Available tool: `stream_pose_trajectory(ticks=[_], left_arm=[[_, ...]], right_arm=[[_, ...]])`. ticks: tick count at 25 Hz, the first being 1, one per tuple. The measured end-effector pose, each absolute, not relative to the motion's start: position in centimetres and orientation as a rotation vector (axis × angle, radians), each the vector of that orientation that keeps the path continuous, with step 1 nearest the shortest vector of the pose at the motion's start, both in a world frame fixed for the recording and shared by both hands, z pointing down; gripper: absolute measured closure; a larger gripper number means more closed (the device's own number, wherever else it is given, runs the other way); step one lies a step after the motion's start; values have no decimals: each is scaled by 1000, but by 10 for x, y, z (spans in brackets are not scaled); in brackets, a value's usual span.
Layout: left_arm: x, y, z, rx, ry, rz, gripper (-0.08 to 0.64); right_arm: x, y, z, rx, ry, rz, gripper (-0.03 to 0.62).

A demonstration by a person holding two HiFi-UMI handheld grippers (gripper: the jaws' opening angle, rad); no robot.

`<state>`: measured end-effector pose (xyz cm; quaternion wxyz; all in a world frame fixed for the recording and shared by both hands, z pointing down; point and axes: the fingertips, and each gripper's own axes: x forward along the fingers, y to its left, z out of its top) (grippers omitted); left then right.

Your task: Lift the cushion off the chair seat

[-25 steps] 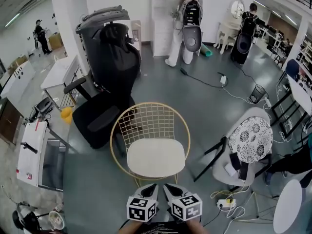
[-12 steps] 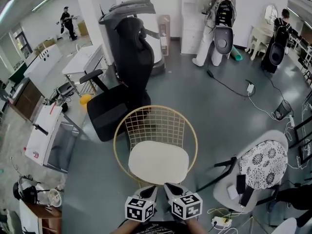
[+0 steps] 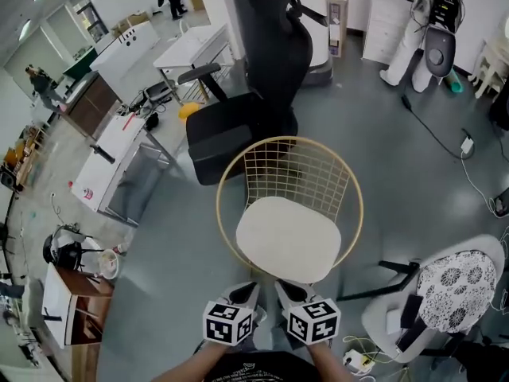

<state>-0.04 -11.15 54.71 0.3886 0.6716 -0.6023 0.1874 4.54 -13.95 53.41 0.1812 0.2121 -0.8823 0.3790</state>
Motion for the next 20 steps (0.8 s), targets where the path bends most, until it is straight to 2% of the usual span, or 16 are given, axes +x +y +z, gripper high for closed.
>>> stream_pose_trajectory(ticks=[14, 20], left_arm=[[5, -135, 663, 1544, -1397, 230, 563], [7, -132, 712, 1456, -1299, -25, 563]], right_arm=[[58, -166, 614, 591, -2362, 1074, 595], [55, -162, 631, 502, -2383, 1026, 595]])
